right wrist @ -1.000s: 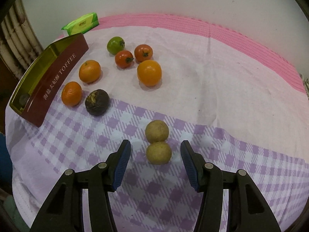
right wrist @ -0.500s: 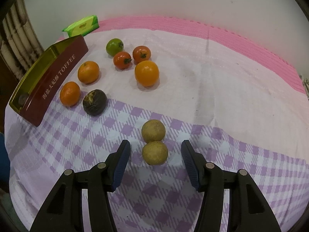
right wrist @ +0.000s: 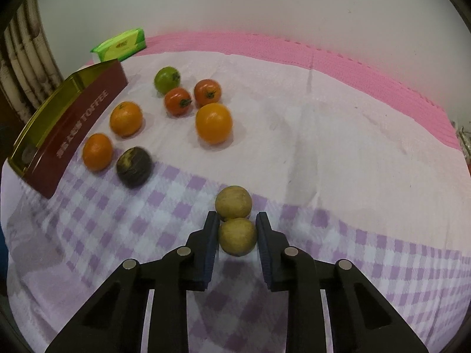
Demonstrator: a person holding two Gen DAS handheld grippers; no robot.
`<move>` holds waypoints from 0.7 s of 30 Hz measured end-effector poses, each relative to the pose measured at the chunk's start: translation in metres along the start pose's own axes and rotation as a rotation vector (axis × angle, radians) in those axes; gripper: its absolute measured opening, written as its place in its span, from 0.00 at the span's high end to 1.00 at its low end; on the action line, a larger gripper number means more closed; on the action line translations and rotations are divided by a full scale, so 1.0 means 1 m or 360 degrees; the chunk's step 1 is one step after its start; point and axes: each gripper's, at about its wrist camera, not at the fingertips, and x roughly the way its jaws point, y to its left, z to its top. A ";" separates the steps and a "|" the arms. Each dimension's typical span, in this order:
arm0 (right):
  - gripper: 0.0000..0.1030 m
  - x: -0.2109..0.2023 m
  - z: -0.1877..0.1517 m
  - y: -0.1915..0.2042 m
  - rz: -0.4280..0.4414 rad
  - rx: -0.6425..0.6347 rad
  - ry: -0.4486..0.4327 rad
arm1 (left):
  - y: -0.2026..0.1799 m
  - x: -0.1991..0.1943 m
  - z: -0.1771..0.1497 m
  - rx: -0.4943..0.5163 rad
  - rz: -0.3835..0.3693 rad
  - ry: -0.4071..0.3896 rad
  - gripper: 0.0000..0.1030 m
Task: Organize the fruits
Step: 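Grasp the tangerine with the left gripper while the right gripper holds the tan fruits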
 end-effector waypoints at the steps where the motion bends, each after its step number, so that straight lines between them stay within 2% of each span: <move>1: 0.74 0.002 0.004 -0.003 -0.0011 0.0009 -0.0003 | -0.003 0.001 0.001 0.0010 -0.0007 0.0003 0.04; 14: 0.74 0.031 0.044 -0.052 -0.0108 0.0111 -0.0120 | -0.032 0.016 0.006 0.0092 -0.0068 0.0043 0.05; 17: 0.74 0.033 0.047 -0.055 -0.0102 0.0091 -0.0151 | -0.040 0.023 0.009 0.0095 -0.0091 0.0044 0.12; 21: 0.74 0.033 0.044 -0.053 -0.0104 0.0071 -0.0212 | -0.046 0.039 0.011 0.0083 -0.0127 0.0093 0.26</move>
